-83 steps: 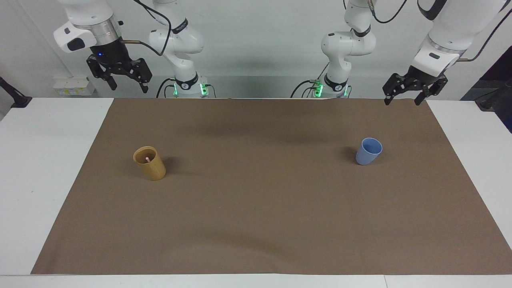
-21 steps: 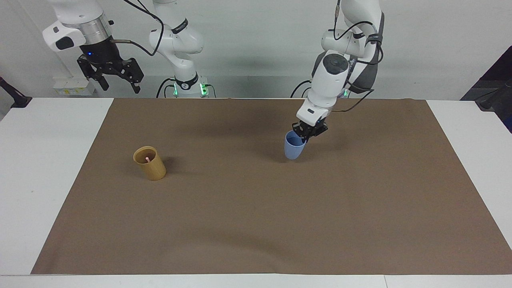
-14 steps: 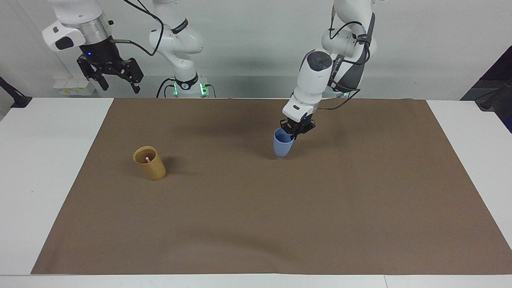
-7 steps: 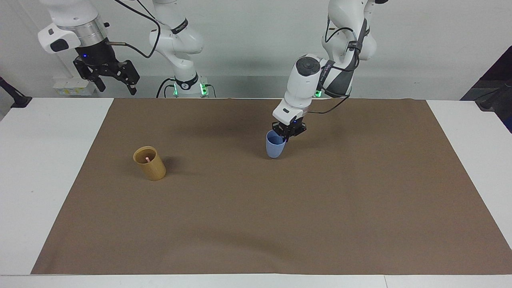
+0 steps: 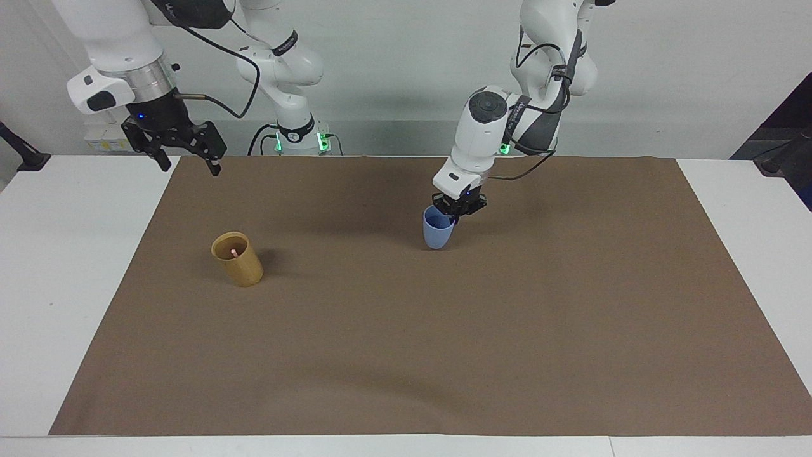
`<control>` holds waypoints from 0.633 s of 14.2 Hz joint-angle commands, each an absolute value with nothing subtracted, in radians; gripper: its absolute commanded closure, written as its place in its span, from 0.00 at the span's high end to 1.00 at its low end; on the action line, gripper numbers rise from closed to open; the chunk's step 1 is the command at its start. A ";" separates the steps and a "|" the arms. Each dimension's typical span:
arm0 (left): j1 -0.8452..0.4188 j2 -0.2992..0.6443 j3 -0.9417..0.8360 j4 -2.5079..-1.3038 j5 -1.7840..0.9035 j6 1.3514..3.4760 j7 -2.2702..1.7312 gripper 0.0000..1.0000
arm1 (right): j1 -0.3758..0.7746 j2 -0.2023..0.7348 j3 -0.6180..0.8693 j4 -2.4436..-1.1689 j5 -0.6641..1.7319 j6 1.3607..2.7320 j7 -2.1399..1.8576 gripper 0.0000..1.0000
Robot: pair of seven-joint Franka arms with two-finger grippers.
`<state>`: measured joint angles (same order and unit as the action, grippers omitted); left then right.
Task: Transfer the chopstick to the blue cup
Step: 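Release the blue cup with the left gripper while the right gripper reaches the tan cup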
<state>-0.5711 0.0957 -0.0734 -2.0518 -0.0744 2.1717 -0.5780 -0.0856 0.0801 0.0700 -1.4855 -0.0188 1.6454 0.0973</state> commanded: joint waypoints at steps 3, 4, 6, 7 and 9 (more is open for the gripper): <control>-0.591 0.084 -0.055 -2.056 -0.077 2.128 -0.577 0.00 | -0.081 0.158 0.089 -1.466 -0.040 1.752 0.114 1.00; -0.591 0.084 -0.055 -2.054 -0.077 2.126 -0.577 0.00 | -0.055 0.169 0.087 -1.470 -0.058 1.776 0.114 1.00; -0.591 0.092 -0.055 -2.052 -0.077 2.125 -0.578 0.00 | -0.038 0.202 0.089 -1.474 -0.087 1.804 0.115 1.00; -0.595 0.113 -0.055 -2.056 -0.077 2.143 -0.584 0.00 | -0.017 0.222 0.089 -1.474 -0.095 1.827 0.115 1.00; -0.603 0.158 -0.055 -2.052 -0.077 2.166 -0.584 0.00 | 0.017 0.254 0.087 -1.482 -0.127 1.864 0.117 1.00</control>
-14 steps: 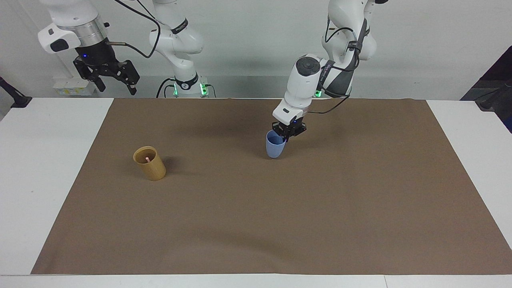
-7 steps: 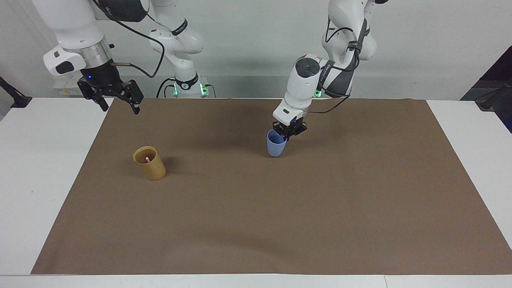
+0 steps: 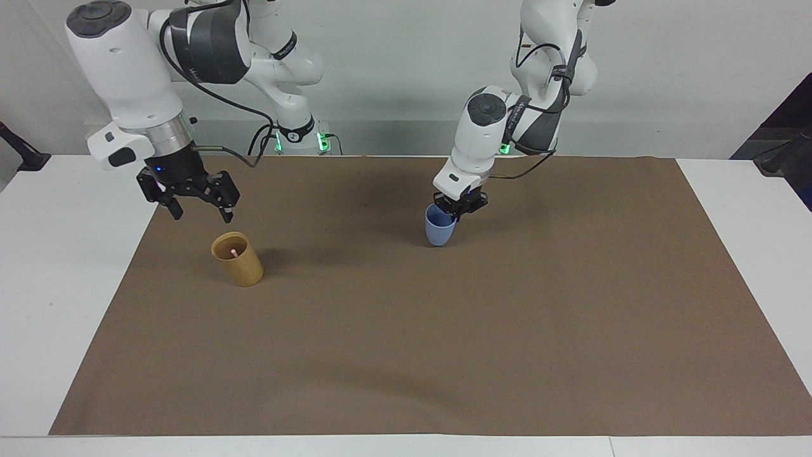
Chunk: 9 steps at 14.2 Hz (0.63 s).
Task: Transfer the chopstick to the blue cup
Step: 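Release the blue cup with the left gripper while the right gripper reaches the tan cup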
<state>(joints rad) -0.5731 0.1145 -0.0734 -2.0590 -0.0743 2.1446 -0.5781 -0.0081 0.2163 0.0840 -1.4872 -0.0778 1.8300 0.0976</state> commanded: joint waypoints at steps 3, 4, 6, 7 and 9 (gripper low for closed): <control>-0.614 0.158 -0.055 -2.040 -0.077 2.152 -0.607 0.00 | 0.008 0.258 0.087 -1.532 -0.163 1.910 0.106 0.99; -0.617 0.158 -0.055 -2.042 -0.077 2.152 -0.607 0.00 | 0.003 0.256 0.086 -1.545 -0.167 1.911 0.101 0.99; -0.617 0.158 -0.055 -2.042 -0.077 2.152 -0.607 0.00 | -0.009 0.250 0.086 -1.577 -0.169 1.925 0.103 0.97; -0.614 0.156 -0.055 -2.040 -0.078 2.152 -0.607 0.47 | -0.012 0.241 0.086 -1.601 -0.169 1.928 0.103 0.95; -0.612 0.152 -0.055 -2.040 -0.078 2.152 -0.607 1.00 | -0.017 0.198 0.086 -1.672 -0.170 1.928 0.095 0.91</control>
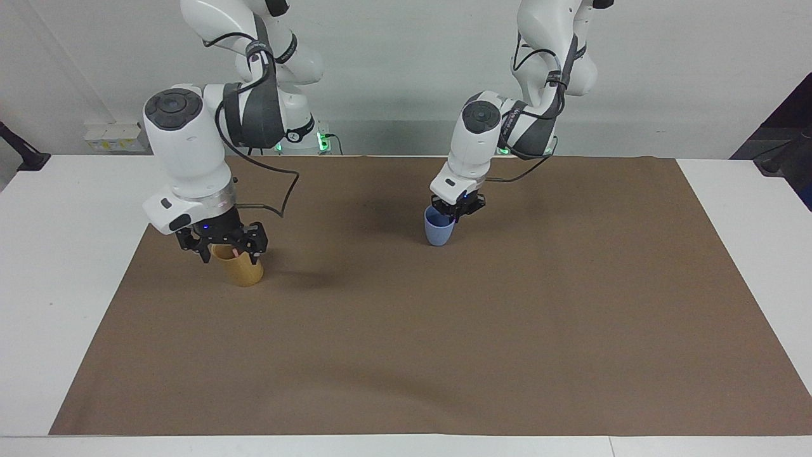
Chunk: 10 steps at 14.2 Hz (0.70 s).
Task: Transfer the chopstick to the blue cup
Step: 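Release the blue cup with the left gripper while the right gripper reaches the tan cup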
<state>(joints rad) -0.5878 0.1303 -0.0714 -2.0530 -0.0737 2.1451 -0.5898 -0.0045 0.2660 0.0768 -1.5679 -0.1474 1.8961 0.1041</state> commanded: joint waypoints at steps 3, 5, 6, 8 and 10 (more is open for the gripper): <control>-0.607 0.141 -0.055 -2.020 -0.078 2.112 -0.606 1.00 | -0.026 0.170 0.086 -1.732 -0.170 1.976 0.032 0.74; -0.604 0.138 -0.054 -1.993 -0.078 2.068 -0.603 1.00 | -0.026 0.167 0.086 -1.739 -0.170 1.985 0.023 0.69; -0.601 0.126 -0.051 -1.971 -0.078 2.034 -0.600 1.00 | -0.026 0.164 0.086 -1.744 -0.170 1.982 0.003 0.61; -0.578 0.097 -0.048 -1.922 -0.078 1.947 -0.594 1.00 | -0.028 0.146 0.086 -1.779 -0.170 1.983 -0.011 0.57; -0.546 0.046 -0.048 -1.893 -0.078 1.878 -0.575 1.00 | -0.026 0.133 0.086 -1.793 -0.170 1.983 -0.011 0.46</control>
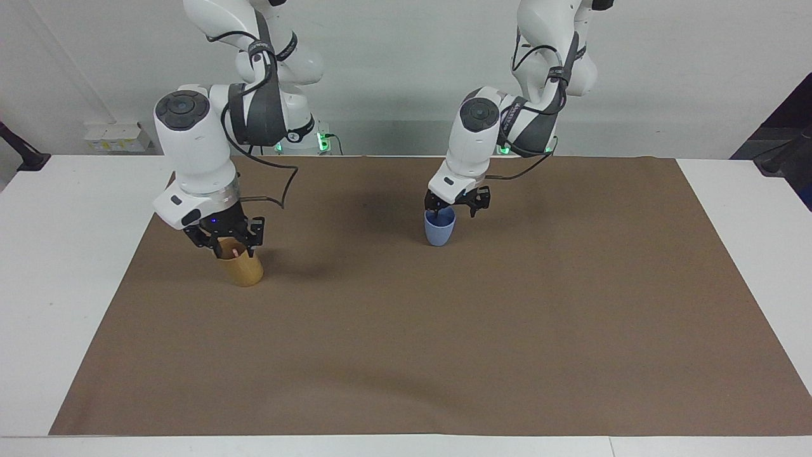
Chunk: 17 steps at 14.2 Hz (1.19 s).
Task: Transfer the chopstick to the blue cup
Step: 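Release the blue cup with the left gripper while the right gripper reaches the tan cup, then lower the right gripper over the pink stick in the tan cup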
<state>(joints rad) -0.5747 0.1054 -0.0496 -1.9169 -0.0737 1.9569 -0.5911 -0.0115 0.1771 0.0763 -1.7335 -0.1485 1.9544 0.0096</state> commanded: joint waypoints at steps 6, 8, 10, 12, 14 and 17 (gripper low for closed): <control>-0.381 -0.037 -0.045 -1.792 -0.077 1.648 -0.371 1.00 | -0.026 0.135 0.086 -1.793 -0.172 2.009 -0.018 0.26; -0.309 -0.054 -0.046 -1.793 -0.077 1.635 -0.293 1.00 | -0.028 0.137 0.086 -1.795 -0.170 2.045 -0.035 0.26; -0.240 -0.066 -0.046 -1.792 -0.075 1.605 -0.224 1.00 | -0.028 0.137 0.086 -1.796 -0.170 2.054 -0.038 0.26; -0.186 -0.080 -0.046 -1.792 -0.042 1.597 -0.163 1.00 | -0.028 0.135 0.086 -1.813 -0.170 2.083 -0.057 0.26; -0.137 -0.083 -0.044 -1.787 -0.040 1.595 -0.060 1.00 | -0.035 0.133 0.086 -1.818 -0.170 2.083 -0.063 0.26; -0.097 -0.084 -0.043 -1.779 -0.038 1.588 -0.038 1.00 | -0.035 0.133 0.086 -1.815 -0.170 2.080 -0.063 0.11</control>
